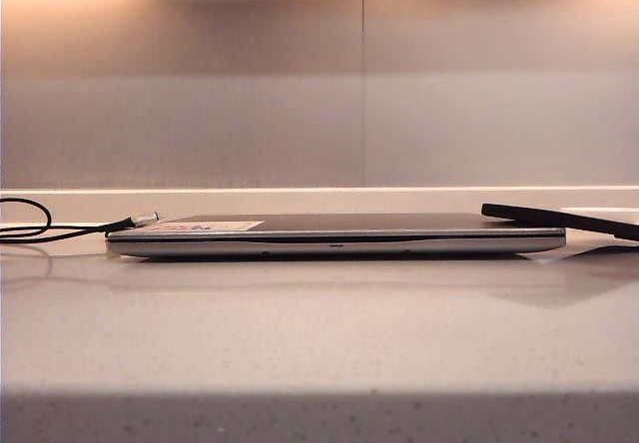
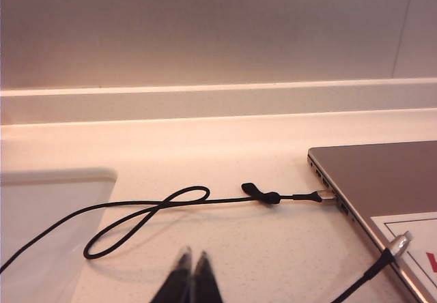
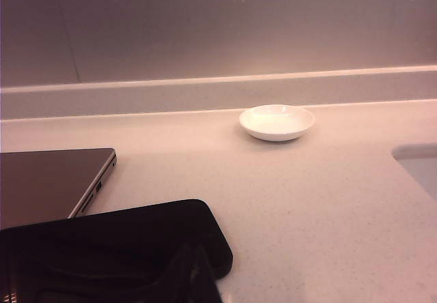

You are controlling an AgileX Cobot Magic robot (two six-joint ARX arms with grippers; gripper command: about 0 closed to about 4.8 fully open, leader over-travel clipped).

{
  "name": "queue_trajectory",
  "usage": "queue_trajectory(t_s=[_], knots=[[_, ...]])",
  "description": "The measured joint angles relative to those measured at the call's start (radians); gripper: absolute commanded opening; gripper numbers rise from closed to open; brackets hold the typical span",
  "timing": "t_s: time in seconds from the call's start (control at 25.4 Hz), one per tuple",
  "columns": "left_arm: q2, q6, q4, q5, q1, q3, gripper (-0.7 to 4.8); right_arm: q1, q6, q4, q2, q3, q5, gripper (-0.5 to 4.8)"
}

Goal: Pick up the charging cable and the phone, plug the charging cable into the charging port on the phone, and finally place them back on the table.

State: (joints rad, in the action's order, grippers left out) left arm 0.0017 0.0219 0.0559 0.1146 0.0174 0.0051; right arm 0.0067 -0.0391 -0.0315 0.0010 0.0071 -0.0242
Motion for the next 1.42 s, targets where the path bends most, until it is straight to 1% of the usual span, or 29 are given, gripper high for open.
queue_trajectory(t_s=[0.12,0.28,0.47,0.55,0.59,0.67,0.83,0.98,1.06,1.26,1.3,1.38,1.42], knots=[[0.000,0.004,0.000,0.000,0.000,0.000,-0.06,0.000,0.006,-0.001,0.000,0.000,0.000,-0.06],[0.000,0.004,0.000,0.000,0.000,0.000,-0.06,0.000,0.046,-0.001,0.000,0.000,0.000,-0.06],[0.000,0.004,0.002,0.000,0.000,0.000,-0.06,0.000,0.047,0.007,0.000,0.013,0.000,-0.06],[0.000,-0.026,0.024,0.000,0.000,0.011,-0.06,0.000,0.046,0.028,0.000,0.068,0.000,-0.06],[0.000,-0.072,0.037,0.000,0.000,0.039,-0.06,0.000,0.046,0.040,0.000,0.113,0.000,-0.06],[-0.001,-0.119,0.064,0.000,0.000,0.100,-0.06,0.000,0.043,0.079,0.001,0.182,-0.002,-0.06],[0.019,-0.127,0.061,0.000,0.000,0.197,-0.06,0.000,0.040,0.173,0.060,0.309,-0.002,-0.06],[0.145,-0.127,0.060,0.000,0.000,0.299,-0.06,0.000,0.040,0.190,0.216,0.426,0.002,-0.06],[0.239,-0.127,0.061,0.000,0.000,0.354,-0.06,0.000,0.040,0.187,0.303,0.499,0.017,-0.06],[0.458,-0.127,0.066,0.000,-0.002,0.450,-0.06,0.005,0.040,0.183,0.489,0.642,0.151,-0.06],[0.486,-0.127,0.068,-0.001,-0.008,0.459,-0.06,0.011,0.040,0.183,0.508,0.654,0.160,-0.06],[0.603,-0.126,0.122,-0.002,-0.065,0.479,-0.06,0.066,0.040,0.185,0.542,0.682,0.160,-0.06],[0.657,-0.117,0.138,-0.002,-0.102,0.479,-0.06,0.115,0.040,0.169,0.566,0.694,0.157,-0.06]])
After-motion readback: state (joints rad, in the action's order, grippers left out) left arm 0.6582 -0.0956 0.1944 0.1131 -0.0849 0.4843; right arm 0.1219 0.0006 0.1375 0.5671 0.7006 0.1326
